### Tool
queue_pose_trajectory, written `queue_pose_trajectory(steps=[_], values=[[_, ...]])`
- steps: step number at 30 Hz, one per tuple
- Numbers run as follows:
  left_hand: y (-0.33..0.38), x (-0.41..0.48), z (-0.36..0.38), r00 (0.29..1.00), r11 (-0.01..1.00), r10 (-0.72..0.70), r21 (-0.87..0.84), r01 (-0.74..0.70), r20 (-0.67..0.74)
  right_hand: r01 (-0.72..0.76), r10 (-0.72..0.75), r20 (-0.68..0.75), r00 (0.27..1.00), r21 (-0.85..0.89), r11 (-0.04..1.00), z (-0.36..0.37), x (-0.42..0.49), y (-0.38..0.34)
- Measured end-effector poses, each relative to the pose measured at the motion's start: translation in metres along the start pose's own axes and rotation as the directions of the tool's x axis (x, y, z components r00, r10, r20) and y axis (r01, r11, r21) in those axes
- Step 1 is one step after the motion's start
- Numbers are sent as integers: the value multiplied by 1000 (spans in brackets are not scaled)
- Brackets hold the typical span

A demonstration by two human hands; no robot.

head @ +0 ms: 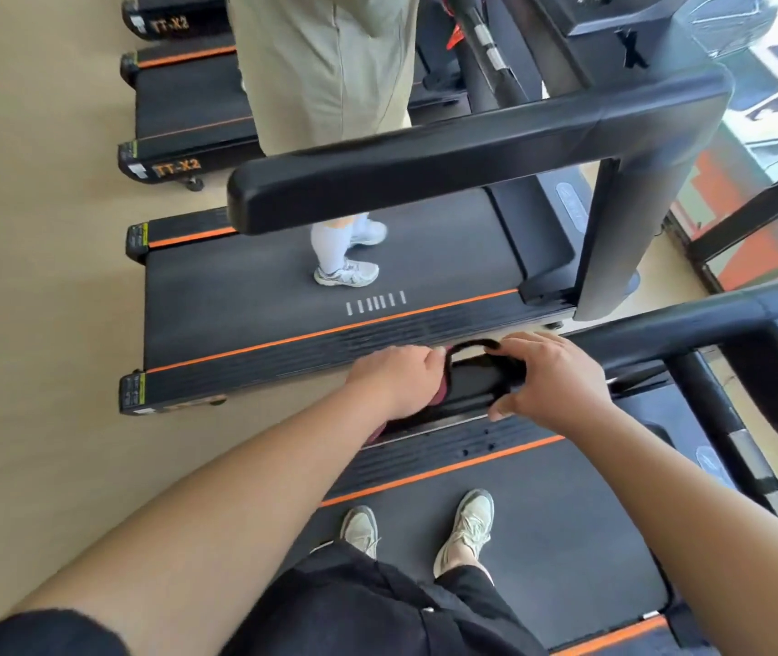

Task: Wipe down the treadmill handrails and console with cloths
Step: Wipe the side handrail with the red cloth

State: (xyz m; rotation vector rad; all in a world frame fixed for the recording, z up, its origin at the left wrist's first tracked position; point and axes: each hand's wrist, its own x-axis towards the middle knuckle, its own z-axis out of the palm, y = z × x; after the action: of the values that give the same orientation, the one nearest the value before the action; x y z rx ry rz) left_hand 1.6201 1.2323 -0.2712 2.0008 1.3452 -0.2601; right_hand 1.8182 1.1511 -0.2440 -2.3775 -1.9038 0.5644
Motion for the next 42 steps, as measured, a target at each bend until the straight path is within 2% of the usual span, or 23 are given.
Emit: queue_pose_trajectory(steps=[1, 2, 5, 7, 9, 10, 12, 14, 16, 18, 19, 21, 23, 25, 27, 29, 31, 34, 36, 39, 40, 42], values=[[5, 7, -2, 998, 997, -42, -58, 45, 39, -3, 3, -8, 1000, 3, 1000, 1, -2, -1], [5, 10, -2, 998, 994, -60, -93, 61, 21, -5, 5, -19, 1000, 11, 1000, 2, -3, -1], [-9, -5, 11, 976, 997, -25, -82, 7, -217, 1, 0, -17, 1000, 19, 1000, 2, -3, -3], [-23, -30, 25, 918, 993, 117, 45, -108, -379, 10, -9, -26, 1000, 30, 1000, 4, -4, -1], [-37, -52, 37, 877, 964, 253, 180, -195, -408, 24, -22, -43, 999, 39, 999, 5, -4, 1], [-42, -57, 40, 877, 953, 281, 218, -208, -391, 30, -28, -49, 998, 36, 999, 5, -3, 2], [-42, -54, 34, 919, 954, 252, 237, -183, -305, 41, -39, -57, 998, 37, 998, 5, -2, 3], [-29, -34, 14, 975, 987, 134, 117, -114, -175, 45, -43, -52, 998, 44, 998, 4, -2, 3], [-14, -10, -5, 998, 997, 55, -64, -52, 41, 51, -48, -59, 997, 51, 997, 4, -3, 4], [-7, 0, -10, 997, 994, 6, -111, 3, 82, 60, -56, -72, 996, 60, 996, 7, -6, 4], [-8, -3, -7, 999, 997, 8, -76, -5, 39, 59, -54, -77, 996, 65, 996, 8, -6, 4], [-19, -21, 10, 987, 997, 61, 57, -53, -147, 54, -49, -75, 996, 61, 997, 8, -5, 5], [-39, -50, 36, 911, 974, 214, 149, -171, -354, 57, -53, -70, 996, 51, 997, 10, -5, 8], [-63, -70, 62, 792, 938, 344, 146, -314, -505, 66, -62, -75, 995, 58, 996, 11, -4, 10], [-79, -74, 73, 749, 938, 338, 137, -319, -569, 80, -75, -80, 994, 64, 995, 12, -4, 11], [-71, -62, 65, 787, 951, 308, 171, -255, -535, 82, -78, -79, 994, 57, 995, 11, -2, 11], [-41, -48, 42, 862, 957, 266, 227, -181, -432, 83, -79, -67, 995, 52, 995, 8, -1, 11], [-2, -16, 19, 968, 987, 133, 120, -109, -215, 84, -81, -62, 995, 42, 996, 6, -2, 7], [5, -13, 25, 973, 991, 111, 102, -92, -200, 95, -92, -78, 993, 43, 994, 7, -5, 6], [-15, -33, 38, 911, 966, 258, 113, -234, -323, 94, -90, -79, 993, 43, 995, 7, -5, 6], [-26, -39, 37, 895, 953, 292, 23, -302, -338, 91, -88, -81, 993, 36, 995, 7, -5, 6], [-42, -43, 25, 918, 918, 274, -205, -339, -288, 94, -91, -87, 992, 27, 995, 8, -5, 7]])
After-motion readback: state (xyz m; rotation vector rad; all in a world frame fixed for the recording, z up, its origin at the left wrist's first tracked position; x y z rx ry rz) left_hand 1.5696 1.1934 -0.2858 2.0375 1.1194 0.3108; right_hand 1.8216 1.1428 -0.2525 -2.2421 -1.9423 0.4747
